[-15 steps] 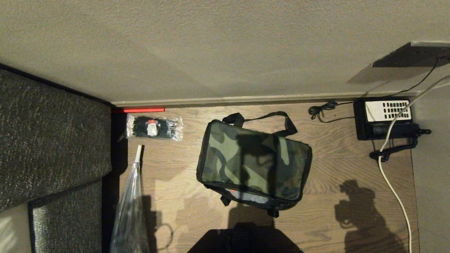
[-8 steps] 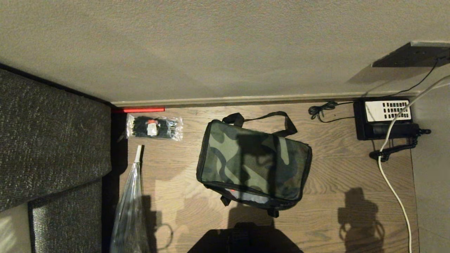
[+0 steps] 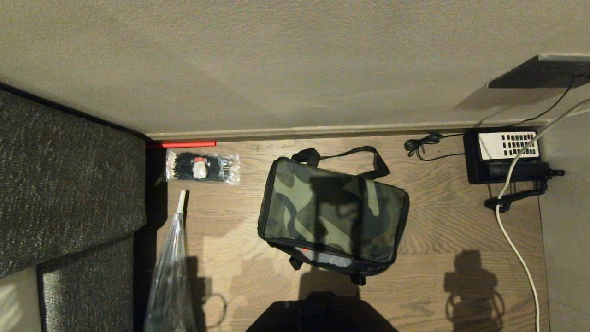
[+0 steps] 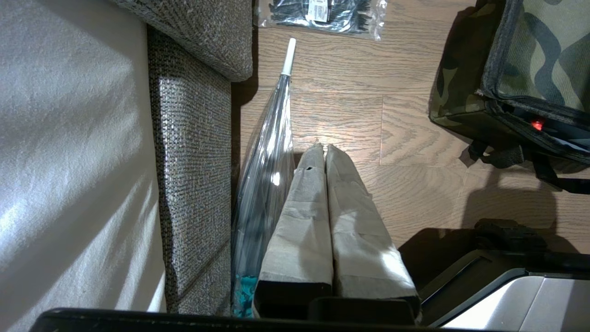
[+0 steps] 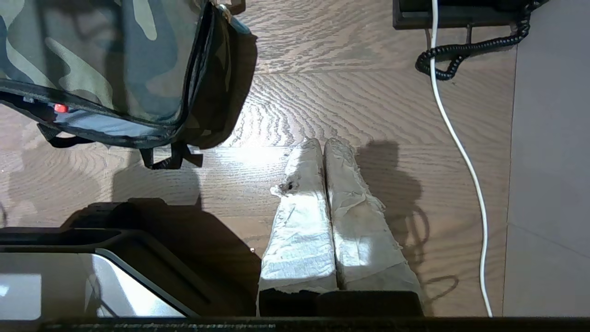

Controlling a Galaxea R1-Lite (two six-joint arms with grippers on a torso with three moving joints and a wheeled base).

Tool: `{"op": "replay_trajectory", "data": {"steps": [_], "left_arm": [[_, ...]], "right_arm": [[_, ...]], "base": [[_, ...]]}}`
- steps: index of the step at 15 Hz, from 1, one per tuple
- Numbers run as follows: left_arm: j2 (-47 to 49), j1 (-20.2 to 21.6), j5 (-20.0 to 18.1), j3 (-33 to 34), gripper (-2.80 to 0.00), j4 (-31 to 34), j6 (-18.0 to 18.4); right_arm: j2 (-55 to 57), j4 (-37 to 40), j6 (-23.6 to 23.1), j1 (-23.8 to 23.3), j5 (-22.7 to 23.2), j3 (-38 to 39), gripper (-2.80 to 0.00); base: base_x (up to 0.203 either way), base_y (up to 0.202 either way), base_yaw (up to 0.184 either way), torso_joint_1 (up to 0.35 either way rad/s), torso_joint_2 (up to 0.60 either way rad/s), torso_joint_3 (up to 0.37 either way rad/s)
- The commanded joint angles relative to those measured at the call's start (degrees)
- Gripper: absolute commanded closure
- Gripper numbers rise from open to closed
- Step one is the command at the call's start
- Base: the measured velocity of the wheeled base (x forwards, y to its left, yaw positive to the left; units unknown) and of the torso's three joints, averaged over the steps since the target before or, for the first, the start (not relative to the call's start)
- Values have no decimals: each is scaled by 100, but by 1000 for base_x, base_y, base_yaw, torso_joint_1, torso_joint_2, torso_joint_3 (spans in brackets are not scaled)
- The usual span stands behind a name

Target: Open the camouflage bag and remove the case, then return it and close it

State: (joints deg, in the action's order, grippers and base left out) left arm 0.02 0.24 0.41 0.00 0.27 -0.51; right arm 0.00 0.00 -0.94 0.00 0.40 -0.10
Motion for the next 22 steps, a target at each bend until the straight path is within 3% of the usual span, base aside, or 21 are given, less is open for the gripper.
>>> {"op": "replay_trajectory", "data": {"steps": [1,11,22], "left_arm": [[-2,2,2,18,0,0,-2],[-2,2,11,18,0,0,-45],[-2,2,11,18,0,0,-45]], "right_arm": [[-9,0,-3,0,4,1,0],[-9,0,-3,0,4,1,0],[-9,0,-3,0,4,1,0]], "base": [[0,0,0,0,0,0],[0,0,0,0,0,14],[0,0,0,2,2,197]]}}
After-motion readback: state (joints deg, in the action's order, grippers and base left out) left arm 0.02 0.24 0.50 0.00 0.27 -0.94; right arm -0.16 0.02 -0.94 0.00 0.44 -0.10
